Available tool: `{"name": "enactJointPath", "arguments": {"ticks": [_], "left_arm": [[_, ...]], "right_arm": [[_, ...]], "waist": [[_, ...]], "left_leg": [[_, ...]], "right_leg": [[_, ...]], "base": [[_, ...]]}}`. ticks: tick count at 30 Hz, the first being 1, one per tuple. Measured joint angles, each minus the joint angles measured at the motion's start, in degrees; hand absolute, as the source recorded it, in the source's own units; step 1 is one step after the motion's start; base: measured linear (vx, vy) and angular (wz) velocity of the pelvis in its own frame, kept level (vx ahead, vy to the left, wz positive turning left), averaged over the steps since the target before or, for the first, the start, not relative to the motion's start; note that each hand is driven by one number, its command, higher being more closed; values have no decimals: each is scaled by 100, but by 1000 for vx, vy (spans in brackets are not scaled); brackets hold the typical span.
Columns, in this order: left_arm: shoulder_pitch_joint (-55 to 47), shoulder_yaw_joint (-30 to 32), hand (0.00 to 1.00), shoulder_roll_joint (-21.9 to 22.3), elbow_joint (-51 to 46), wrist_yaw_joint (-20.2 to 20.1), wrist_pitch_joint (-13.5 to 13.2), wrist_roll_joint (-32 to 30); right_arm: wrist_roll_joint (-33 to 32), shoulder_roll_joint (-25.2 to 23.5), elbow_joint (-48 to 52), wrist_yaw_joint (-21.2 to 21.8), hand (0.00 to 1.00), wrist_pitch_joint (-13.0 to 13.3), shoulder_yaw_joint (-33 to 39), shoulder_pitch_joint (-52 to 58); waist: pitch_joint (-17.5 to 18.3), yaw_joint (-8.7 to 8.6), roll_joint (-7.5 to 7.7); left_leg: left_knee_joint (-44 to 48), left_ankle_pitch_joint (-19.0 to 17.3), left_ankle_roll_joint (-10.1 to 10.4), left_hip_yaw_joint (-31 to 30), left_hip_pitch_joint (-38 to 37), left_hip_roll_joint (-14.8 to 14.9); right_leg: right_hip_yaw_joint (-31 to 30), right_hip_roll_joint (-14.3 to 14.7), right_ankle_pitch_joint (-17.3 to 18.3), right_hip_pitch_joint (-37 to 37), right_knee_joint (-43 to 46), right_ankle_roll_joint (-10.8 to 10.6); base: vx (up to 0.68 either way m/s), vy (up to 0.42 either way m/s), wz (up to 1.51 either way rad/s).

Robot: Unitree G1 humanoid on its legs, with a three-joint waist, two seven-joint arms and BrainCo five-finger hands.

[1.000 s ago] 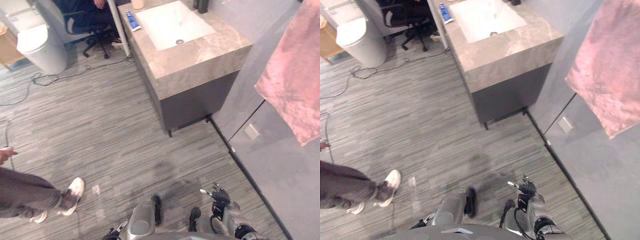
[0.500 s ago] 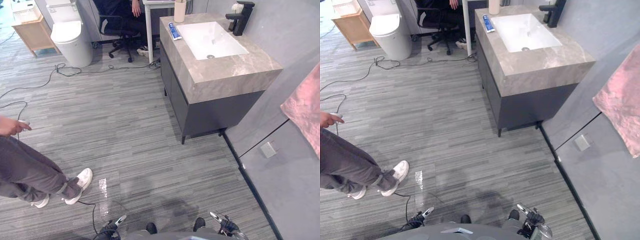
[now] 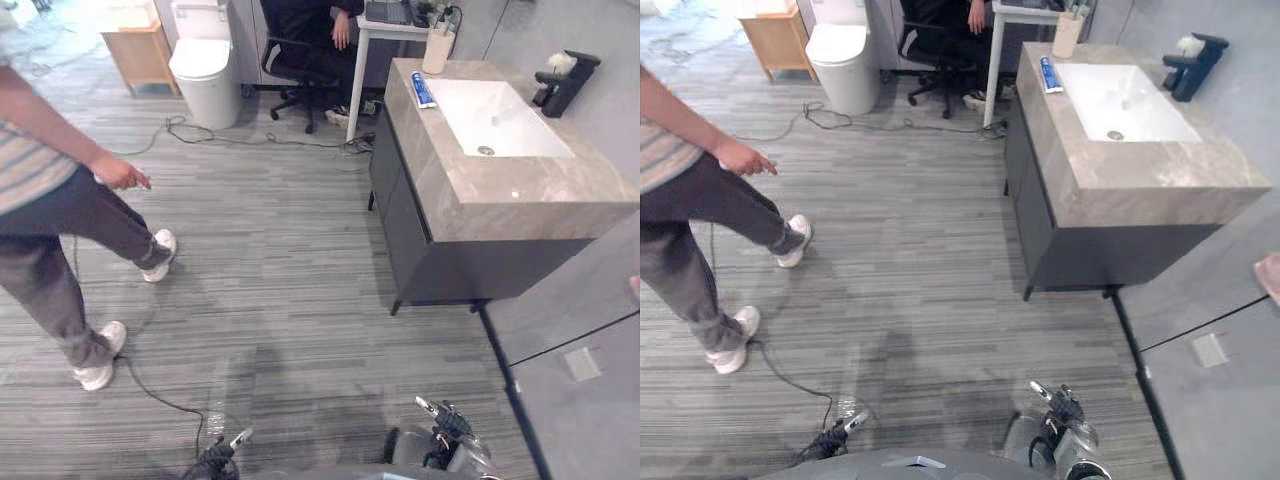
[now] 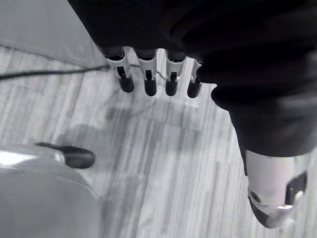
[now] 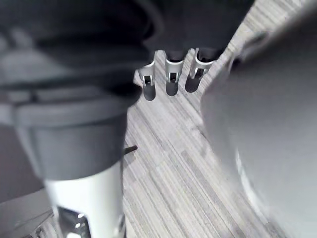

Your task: Organize washtable

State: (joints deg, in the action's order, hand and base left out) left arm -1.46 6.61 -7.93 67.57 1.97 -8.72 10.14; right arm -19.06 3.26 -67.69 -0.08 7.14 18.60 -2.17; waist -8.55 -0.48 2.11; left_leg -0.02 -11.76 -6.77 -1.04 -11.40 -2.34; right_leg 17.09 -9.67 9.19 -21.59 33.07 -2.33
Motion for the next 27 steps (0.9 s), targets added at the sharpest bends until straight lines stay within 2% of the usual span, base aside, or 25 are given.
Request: {"name": "enactJointPath", "arguments": {"ticks": [2, 3, 4, 5, 6, 7, 8, 9, 10, 11, 12, 13, 15, 16, 17, 18, 19, 20, 21, 22, 23, 24, 25, 26, 27], "left_arm": [[230, 28, 0, 37, -11, -23, 0, 1], [295, 46, 0, 107, -17, -35, 1, 6], [290, 91, 0, 159, -12, -37, 11, 9], [112, 345, 0, 296, -23, -48, 7, 8], [134, 520, 0, 363, -48, -49, -8, 8], [137, 839, 0, 489, -46, -42, 29, 9], [65, 985, 0, 582, -45, -66, 75, 9], [42, 1047, 0, 621, -51, -90, 86, 16], [36, 1176, 0, 630, -151, -136, 85, 91], [22, 1221, 0, 585, -281, -138, 84, 99], [15, 1249, 0, 582, -340, -146, 68, 93], [11, 1341, 0, 584, -482, -159, -4, 111], [2, 1441, 0, 564, -583, -152, -72, 201], [-63, 1526, 0, 570, -582, -139, -67, 197], [-136, 1632, 0, 621, -573, -124, -45, 201], [-193, 1671, 0, 631, -513, -111, -20, 198], [-211, 1670, 0, 584, -475, -96, -18, 196], [-215, 1633, 0, 536, -452, -66, -19, 188], [-219, 1662, 0, 472, -402, -55, 10, 195], [-235, 1669, 0, 418, -342, -47, 19, 194], [-322, 1643, 0, 309, -232, -33, 30, 194], [-402, 1584, 0, 293, -157, -34, 75, 194], [-428, 1529, 0, 293, -149, -37, 75, 194], [-521, 1347, 0, 261, -225, -32, 62, 199], [-532, 1250, 0, 259, -296, -31, 54, 198]], "right_arm": [[1, -14, -94, -13, 0, -35, 459, 245], [8, 0, -261, -41, 0, -81, 829, 425], [8, 15, -275, -75, 0, -135, 991, 545], [39, -13, -272, -97, 0, -195, 1354, 811], [51, -38, -277, -106, 0, -256, 1589, 833], [51, -51, -257, -98, 0, -293, 1899, 811], [49, -12, -176, -88, 0, -289, 1919, 755], [46, 9, -151, -93, 0, -288, 1859, 703], [40, 13, -151, -101, 0, -290, 1737, 571], [11, -15, -99, -97, 0, -282, 1563, 439], [13, -63, -6, -96, 0, -282, 1441, 385], [14, -114, 165, -97, 0, -237, 1220, 257], [26, -133, 247, -96, 0, -216, 1127, -117], [47, -159, 304, -98, 0, -137, 1079, -242], [47, -176, 425, -105, 0, -81, 872, -231], [48, -195, 456, -113, 0, -71, 680, -189], [50, -221, 418, -113, 0, -75, 591, -173], [51, -288, 241, -83, 0, -89, 400, -248], [51, -365, 187, -60, 0, -107, 290, -278], [50, -394, 179, -48, 0, -112, 236, -269], [50, -446, 148, 2, 0, -112, 192, -264], [50, -445, 89, 20, 0, -98, 201, -243], [51, -446, 71, 34, 0, -97, 222, -225], [50, -406, 73, 77, 0, -96, 238, -66], [51, -361, 59, 94, 0, -89, 267, -25]], "waist": [[-83, -191, 145], [-79, -265, 193], [-70, -345, 135], [39, -382, -104], [2, -368, -152], [-65, -368, -263], [-163, -333, -378], [-238, -283, -434], [-350, -188, -466], [-405, -73, -371], [-413, -5, -337], [-410, 105, -235], [-470, 154, -154], [-458, 210, -163], [-440, 251, -206], [-361, 301, -219], [-296, 288, -153], [-245, 257, -98], [-208, 279, -8], [-195, 284, 88], [-192, 280, 269], [-204, 282, 269], [-227, 275, 197], [-49, 240, 229], [-69, 247, 205]], "left_leg": [[-167, -157, 119, -321, -202, -66], [-123, -354, 185, -520, -370, -121], [-18, -502, 183, -629, -421, -67], [476, -710, 463, -684, -418, 110], [1130, -835, 703, -529, -221, 133], [3006, -689, 1276, -122, 499, 216], [4750, 306, 1783, 150, 1241, 371], [5454, 440, 1750, 272, 1542, 480], [6420, 313, 1560, 512, 1949, 704], [6647, 117, 1275, 742, 2266, 881], [6595, 14, 1152, 859, 2441, 967], [6167, -158, 910, 1010, 2857, 1046], [4480, -239, 872, 1111, 3253, 1113], [2835, 55, 962, 1130, 3252, 1154], [1776, 718, 1033, 1104, 3235, 1217], [1895, 1275, 1041, 1199, 3177, 1157], [2097, 1150, 893, 1198, 3259, 1061], [2411, 793, 869, 1156, 3355, 1033], [2602, 652, 700, 1161, 3260, 958], [2604, 638, 623, 1252, 3119, 922], [2627, 588, 533, 1347, 2730, 772], [2924, 522, 433, 1367, 2398, 760], [3256, 464, 423, 1371, 2423, 750], [2367, 387, 588, 1137, 2089, 485], [2067, 89, 448, 1170, 1796, 439]], "right_leg": [[169, 278, -435, -51, -1571, -114], [48, 361, -802, -127, -1954, -84], [-94, 415, -1030, -149, -1797, 60], [-145, 643, -1124, -99, -1497, 469], [-152, 650, -1072, -16, -1388, 529], [-98, 692, -854, 289, -1398, 577], [-124, 733, -661, 691, -1527, 577], [-168, 774, -556, 935, -1597, 568], [-283, 847, -410, 1473, -1811, 592], [-427, 840, -357, 2003, -2118, 587], [-508, 813, -353, 2243, -2294, 589], [-613, 684, -243, 2644, -2606, 521], [-714, 415, -61, 3026, -2770, 276], [-733, 246, 153, 3226, -2774, 67], [-775, 103, 450, 3470, -2773, -180], [-828, 12, 572, 3662, -2756, -177], [-840, -67, 542, 3684, -2736, -109], [-937, -62, 213, 3588, -2563, 133], [-1207, -136, -169, 3507, -2257, 2], [-1374, -221, -312, 3464, -2019, -86], [-1606, -405, -732, 3360, -1308, -259], [-1751, -456, -1467, 3218, -545, -260], [-1838, -459, -1848, 3113, -150, -269], [-1968, -575, -2068, 2828, 674, -672], [-1893, -596, -1740, 2657, 1142, -585]], "base": [[-282, -26, 104], [-34, -80, 115], [369, -174, 102], [515, -191, 67], [622, -147, 46], [476, -66, 7], [355, -10, -6], [222, 2, -25], [95, 28, -40], [48, 43, -43], [-86, 77, -42], [-224, 94, -43], [-73, 77, -46], [119, 71, -46], [231, 106, -42], [323, 140, -12], [647, 142, 9], [758, 176, 14], [736, 151, 7], [700, 113, -12], [647, 49, -30], [574, 60, -34], [135, 76, -20], [-102, 56, -6], [-168, -72, 0]]}}
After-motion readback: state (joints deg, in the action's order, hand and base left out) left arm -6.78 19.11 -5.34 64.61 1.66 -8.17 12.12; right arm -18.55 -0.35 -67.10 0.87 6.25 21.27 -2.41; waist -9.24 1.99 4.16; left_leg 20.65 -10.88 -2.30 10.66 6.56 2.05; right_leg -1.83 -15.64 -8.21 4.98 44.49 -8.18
